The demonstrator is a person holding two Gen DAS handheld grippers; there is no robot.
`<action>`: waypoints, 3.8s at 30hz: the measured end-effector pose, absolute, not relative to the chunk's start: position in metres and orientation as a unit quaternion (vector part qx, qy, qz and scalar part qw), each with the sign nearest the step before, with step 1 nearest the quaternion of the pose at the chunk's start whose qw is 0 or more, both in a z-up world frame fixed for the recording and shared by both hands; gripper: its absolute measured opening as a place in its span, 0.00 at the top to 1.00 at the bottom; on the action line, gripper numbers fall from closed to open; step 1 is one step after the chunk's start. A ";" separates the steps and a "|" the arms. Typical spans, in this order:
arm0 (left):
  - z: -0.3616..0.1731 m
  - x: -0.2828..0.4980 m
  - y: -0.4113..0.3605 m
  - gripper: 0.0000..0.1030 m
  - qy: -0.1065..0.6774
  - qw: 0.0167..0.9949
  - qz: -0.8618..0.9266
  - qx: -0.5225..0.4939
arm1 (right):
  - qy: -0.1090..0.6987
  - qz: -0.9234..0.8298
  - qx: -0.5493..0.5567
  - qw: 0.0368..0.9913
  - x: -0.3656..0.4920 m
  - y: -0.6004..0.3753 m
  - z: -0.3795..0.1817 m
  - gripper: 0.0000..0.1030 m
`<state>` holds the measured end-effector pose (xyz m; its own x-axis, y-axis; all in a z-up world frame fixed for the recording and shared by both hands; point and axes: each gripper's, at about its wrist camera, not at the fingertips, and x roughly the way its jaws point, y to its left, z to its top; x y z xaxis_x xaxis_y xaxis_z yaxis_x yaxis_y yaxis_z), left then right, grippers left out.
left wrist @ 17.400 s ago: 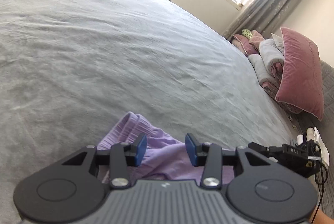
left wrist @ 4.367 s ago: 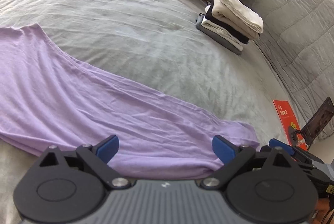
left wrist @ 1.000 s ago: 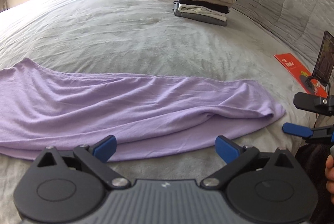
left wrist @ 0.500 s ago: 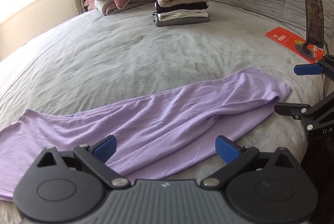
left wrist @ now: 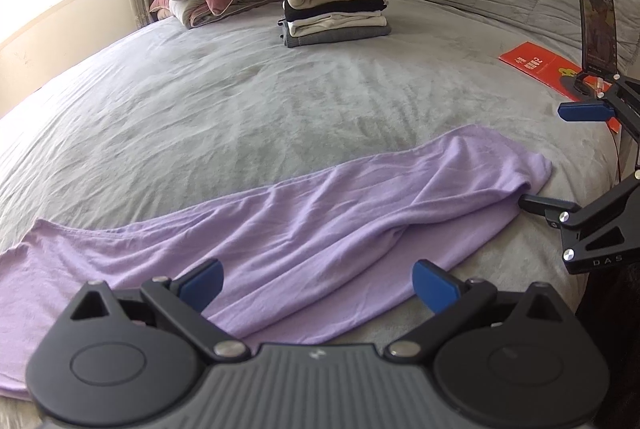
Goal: Fold clothes
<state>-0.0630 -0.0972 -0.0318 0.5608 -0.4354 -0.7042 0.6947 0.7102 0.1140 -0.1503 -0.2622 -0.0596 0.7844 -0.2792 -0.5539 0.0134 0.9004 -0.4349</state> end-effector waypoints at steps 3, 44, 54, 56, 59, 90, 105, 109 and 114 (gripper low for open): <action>-0.031 -0.063 -0.099 0.02 0.331 0.860 -0.335 0.195 | 0.315 -0.083 -0.235 0.916 -0.151 -0.260 -0.061 0.08; -0.031 -0.022 -0.074 0.49 0.403 0.796 -0.446 0.068 | 0.271 0.022 -0.417 0.867 -0.167 -0.248 -0.063 1.00; -0.041 -0.043 -0.078 0.49 0.441 0.733 -0.503 0.125 | 0.328 0.072 -0.449 0.828 -0.180 -0.241 -0.077 1.00; -0.038 -0.043 -0.080 0.49 0.453 0.713 -0.520 0.127 | 0.345 0.075 -0.453 0.819 -0.180 -0.241 -0.078 1.00; -0.032 -0.046 -0.086 0.46 0.453 0.697 -0.536 0.146 | 0.364 0.075 -0.436 0.820 -0.181 -0.243 -0.073 0.92; -0.030 0.003 -0.258 0.64 0.421 0.672 -0.580 0.187 | 0.376 0.010 0.160 0.913 -0.165 -0.346 -0.044 0.71; -0.035 0.005 -0.252 1.00 0.426 0.685 -0.569 0.161 | 0.362 0.003 0.200 0.910 -0.168 -0.341 -0.054 0.96; -0.030 0.002 -0.245 1.00 0.402 0.709 -0.562 0.137 | 0.349 -0.004 0.199 0.916 -0.170 -0.341 -0.052 0.98; -0.018 0.000 -0.241 1.00 0.364 0.732 -0.566 0.103 | 0.316 -0.023 0.194 0.928 -0.176 -0.346 -0.039 0.99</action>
